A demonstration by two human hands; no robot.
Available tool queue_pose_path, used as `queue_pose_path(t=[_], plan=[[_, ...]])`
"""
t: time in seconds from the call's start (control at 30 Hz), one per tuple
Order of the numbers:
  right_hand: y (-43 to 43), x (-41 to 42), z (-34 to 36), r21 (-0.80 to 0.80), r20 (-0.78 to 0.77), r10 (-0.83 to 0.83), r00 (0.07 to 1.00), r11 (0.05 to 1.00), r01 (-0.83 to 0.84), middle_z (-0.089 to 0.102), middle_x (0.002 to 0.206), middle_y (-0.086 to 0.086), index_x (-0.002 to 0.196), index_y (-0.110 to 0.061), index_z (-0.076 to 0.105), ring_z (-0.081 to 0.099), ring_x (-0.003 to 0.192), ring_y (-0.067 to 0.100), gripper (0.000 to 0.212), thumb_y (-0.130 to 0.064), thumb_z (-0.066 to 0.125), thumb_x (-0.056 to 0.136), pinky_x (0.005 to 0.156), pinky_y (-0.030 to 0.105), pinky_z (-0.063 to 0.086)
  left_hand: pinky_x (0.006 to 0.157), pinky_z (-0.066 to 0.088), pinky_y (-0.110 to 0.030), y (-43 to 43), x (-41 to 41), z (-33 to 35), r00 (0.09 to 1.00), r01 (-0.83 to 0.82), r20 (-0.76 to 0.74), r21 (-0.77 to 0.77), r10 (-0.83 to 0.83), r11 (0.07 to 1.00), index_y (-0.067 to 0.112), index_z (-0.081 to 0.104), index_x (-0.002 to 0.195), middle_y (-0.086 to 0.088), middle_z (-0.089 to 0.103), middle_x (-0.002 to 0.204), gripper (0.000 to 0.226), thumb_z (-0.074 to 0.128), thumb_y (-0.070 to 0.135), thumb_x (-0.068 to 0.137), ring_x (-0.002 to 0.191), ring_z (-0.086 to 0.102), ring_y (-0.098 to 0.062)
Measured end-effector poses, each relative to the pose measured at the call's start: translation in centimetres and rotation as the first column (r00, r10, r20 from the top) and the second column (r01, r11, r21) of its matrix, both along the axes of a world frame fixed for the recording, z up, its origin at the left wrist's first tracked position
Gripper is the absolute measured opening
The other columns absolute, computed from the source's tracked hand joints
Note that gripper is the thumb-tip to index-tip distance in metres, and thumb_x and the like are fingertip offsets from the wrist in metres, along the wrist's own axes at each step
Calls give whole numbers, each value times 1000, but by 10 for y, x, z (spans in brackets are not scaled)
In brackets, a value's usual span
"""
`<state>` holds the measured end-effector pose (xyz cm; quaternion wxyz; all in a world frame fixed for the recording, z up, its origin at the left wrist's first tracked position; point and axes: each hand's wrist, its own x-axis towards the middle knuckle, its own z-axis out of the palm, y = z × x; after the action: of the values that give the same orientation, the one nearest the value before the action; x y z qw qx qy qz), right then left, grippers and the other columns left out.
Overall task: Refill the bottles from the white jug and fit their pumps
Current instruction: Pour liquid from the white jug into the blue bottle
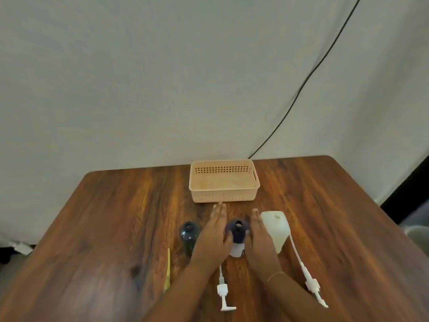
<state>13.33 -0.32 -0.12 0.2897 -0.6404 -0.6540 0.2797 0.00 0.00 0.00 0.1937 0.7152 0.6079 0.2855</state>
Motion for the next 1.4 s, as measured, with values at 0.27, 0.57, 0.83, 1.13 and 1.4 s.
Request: queue_pose_path(t=[0.27,0.57,0.83,1.13,1.4], plan=[[-34,21,-25,221,44,-150,988,966,137,26,149,-5,143,-23,18,25,134,10,66,-17,55,89,104,30,24,117,18,-31,7,17,-25,973,-18,210,-334,93,943,19,14,147,3,19,156,95,72,36,74,143,17,-16],[-27,44,-47,199,-41,-367,929,909,367,-6,154,-12,140,-41,-14,2,140,11,84,-64,37,78,106,37,18,114,26,-28,18,19,-40,967,-33,229,-310,108,950,16,29,143,-1,36,149,88,77,29,71,138,30,-16],[-6,45,-59,33,-215,-434,875,892,451,21,154,3,145,-31,4,25,139,26,104,-63,62,65,108,48,30,104,26,-16,21,16,-50,965,-55,232,-278,122,959,17,37,139,0,45,143,84,79,26,68,132,39,-13],[14,51,-67,-4,-329,-473,817,866,500,47,136,7,136,-17,31,45,123,26,96,-34,84,59,96,47,47,98,29,-11,22,15,-55,955,-76,259,-255,144,964,15,43,136,-1,51,138,80,81,22,66,126,44,-11],[27,63,-66,127,-173,-449,877,873,471,59,121,9,123,-15,47,57,106,28,78,-35,84,57,73,37,54,103,32,-19,22,15,-53,950,-72,275,-261,146,963,15,44,135,-2,52,138,81,82,22,63,127,46,-14]])
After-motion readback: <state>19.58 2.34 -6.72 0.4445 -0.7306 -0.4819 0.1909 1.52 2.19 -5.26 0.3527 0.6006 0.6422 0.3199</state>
